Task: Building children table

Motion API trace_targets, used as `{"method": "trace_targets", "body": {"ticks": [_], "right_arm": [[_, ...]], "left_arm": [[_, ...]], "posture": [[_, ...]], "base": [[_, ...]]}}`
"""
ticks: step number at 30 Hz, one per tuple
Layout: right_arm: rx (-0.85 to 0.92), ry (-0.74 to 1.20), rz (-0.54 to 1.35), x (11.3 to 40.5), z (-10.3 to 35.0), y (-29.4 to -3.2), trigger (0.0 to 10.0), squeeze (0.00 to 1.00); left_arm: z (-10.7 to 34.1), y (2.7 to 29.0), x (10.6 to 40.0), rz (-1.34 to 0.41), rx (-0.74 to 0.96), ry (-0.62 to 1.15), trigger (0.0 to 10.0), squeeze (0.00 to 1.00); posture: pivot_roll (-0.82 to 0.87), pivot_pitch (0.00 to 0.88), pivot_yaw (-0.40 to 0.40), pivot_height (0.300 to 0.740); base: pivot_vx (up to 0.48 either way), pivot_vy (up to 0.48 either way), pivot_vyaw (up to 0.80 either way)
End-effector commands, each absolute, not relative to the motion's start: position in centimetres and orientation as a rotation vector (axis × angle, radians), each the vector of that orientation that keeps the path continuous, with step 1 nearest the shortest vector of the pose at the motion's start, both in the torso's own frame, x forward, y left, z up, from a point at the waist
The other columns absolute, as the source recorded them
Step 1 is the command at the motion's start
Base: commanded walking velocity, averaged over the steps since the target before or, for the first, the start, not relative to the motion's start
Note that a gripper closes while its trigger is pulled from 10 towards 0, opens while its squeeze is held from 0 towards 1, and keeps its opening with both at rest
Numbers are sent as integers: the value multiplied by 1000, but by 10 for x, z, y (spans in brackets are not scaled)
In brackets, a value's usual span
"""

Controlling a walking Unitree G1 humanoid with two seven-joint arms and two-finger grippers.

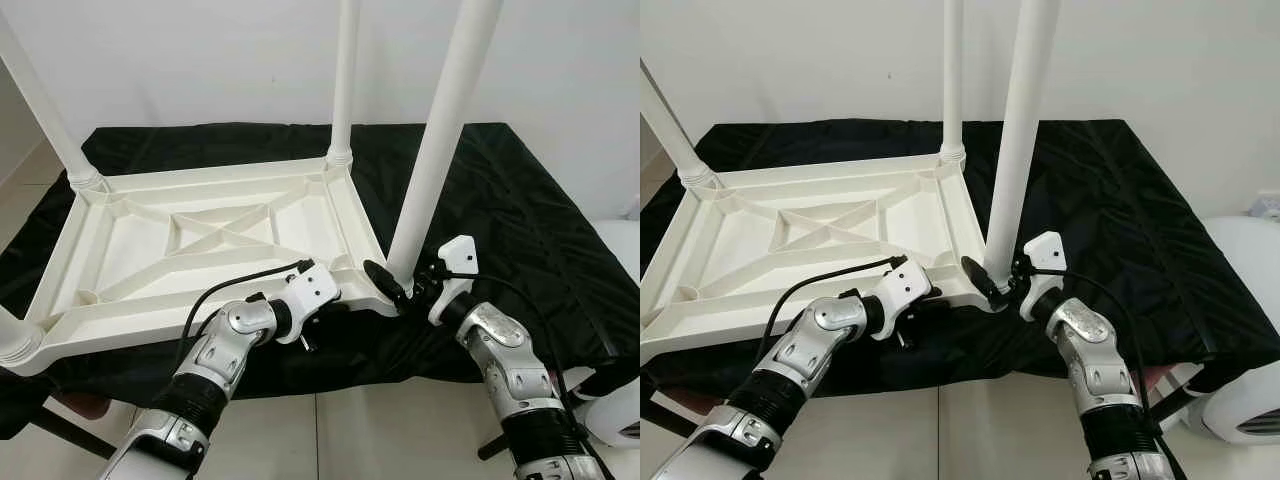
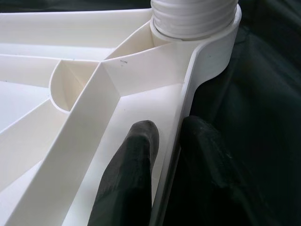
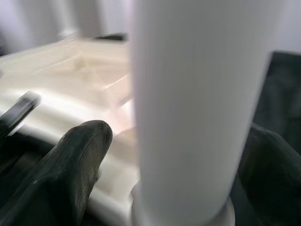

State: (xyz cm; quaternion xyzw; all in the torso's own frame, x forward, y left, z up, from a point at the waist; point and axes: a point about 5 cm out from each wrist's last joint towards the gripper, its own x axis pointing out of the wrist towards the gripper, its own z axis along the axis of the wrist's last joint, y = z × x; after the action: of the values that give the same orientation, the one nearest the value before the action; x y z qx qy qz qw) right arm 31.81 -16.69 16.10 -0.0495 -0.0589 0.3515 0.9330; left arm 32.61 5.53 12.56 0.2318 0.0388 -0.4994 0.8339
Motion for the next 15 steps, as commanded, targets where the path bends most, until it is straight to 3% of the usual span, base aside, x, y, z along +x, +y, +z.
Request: {"method": "trace_targets", "body": {"ticks": [1, 6, 7, 12, 15], "right_arm": [[-113, -99, 775, 321, 164, -170, 10000, 0], [-163, -83, 833, 330, 172, -179, 9569, 0], [-182, -80, 840, 334, 175, -181, 8745, 0], [-195, -75, 858, 339, 179, -184, 7608, 0], [-191, -73, 869, 340, 180, -184, 7922, 0]], "left_arm": [[114, 56, 318, -1166, 531, 156, 10000, 0], [115, 55, 317, -1169, 530, 152, 10000, 0], [115, 54, 317, -1170, 531, 151, 10000, 0], [115, 54, 316, -1171, 531, 151, 10000, 0], [115, 54, 316, -1172, 530, 152, 10000, 0]], "posture": [[-110, 86, 56, 740], [-108, 85, 56, 740], [-108, 85, 56, 740], [-108, 81, 55, 740], [-107, 79, 55, 740]], "base": [[0, 0, 0], [0, 0, 0], [0, 0, 0], [0, 0, 0], [0, 0, 0]]}}
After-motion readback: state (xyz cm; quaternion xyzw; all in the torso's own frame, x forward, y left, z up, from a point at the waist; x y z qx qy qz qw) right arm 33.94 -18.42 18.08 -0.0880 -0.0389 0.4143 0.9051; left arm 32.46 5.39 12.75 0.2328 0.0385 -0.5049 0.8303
